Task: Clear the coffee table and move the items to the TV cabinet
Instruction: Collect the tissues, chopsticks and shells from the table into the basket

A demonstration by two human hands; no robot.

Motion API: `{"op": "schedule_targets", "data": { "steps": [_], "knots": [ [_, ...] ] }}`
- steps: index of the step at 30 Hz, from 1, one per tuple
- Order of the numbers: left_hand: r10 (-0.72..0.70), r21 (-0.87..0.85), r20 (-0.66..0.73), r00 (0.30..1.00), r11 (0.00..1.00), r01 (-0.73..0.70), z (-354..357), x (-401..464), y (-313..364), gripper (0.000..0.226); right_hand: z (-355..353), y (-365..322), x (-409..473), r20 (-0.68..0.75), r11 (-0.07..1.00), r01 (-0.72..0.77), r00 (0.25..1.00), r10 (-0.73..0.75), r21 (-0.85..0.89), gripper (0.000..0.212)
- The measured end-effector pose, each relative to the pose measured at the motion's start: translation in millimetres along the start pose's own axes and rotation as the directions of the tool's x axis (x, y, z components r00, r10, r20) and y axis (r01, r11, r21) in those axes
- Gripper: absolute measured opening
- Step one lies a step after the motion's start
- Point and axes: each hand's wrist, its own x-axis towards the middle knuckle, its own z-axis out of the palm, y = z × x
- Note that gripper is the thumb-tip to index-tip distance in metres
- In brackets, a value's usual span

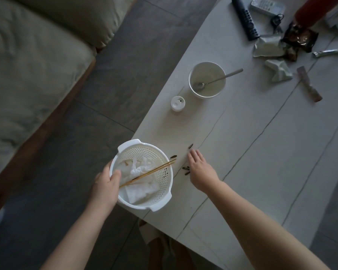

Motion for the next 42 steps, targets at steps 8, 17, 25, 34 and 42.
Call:
{"op": "schedule_targets", "data": {
  "steps": [8, 17, 25, 34, 42],
  "knots": [
    [-0.048, -0.047, -0.048, 0.998, 0.998, 0.046, -8.4, -19.6, -27.7, 0.032, 2.3, -22.7, -3.5, -0.007, 0.970, 0.171, 0.985, -0.175, -0.173, 0.066],
    [-0.080, -0.060, -0.046, 0.996, 0.995, 0.077, -5.4, -22.1, -47.2, 0.033, -8.6, -10.8, -3.2, 0.088, 0.887, 0.224, 0.975, -0.206, -0.404, 0.059],
    [-0.092, -0.038, -0.031, 0.995, 0.995, 0.091, -5.9, -22.1, -50.9, 0.032, -16.8, 4.3, 9.9, 0.035, 0.971, 0.059, 0.998, -0.053, -0.231, 0.068],
    [-0.103, -0.025, -0.031, 0.994, 0.994, 0.102, -6.0, -20.5, -47.5, 0.033, 22.1, -44.2, -12.8, 0.122, 0.859, 0.350, 0.937, -0.328, -0.373, 0.066],
    [-0.099, -0.006, -0.030, 0.995, 0.995, 0.099, -9.2, -19.5, -48.4, 0.034, 19.2, -22.1, -13.6, 0.197, 0.668, 0.418, 0.903, -0.382, -0.616, 0.065]
  ]
}}
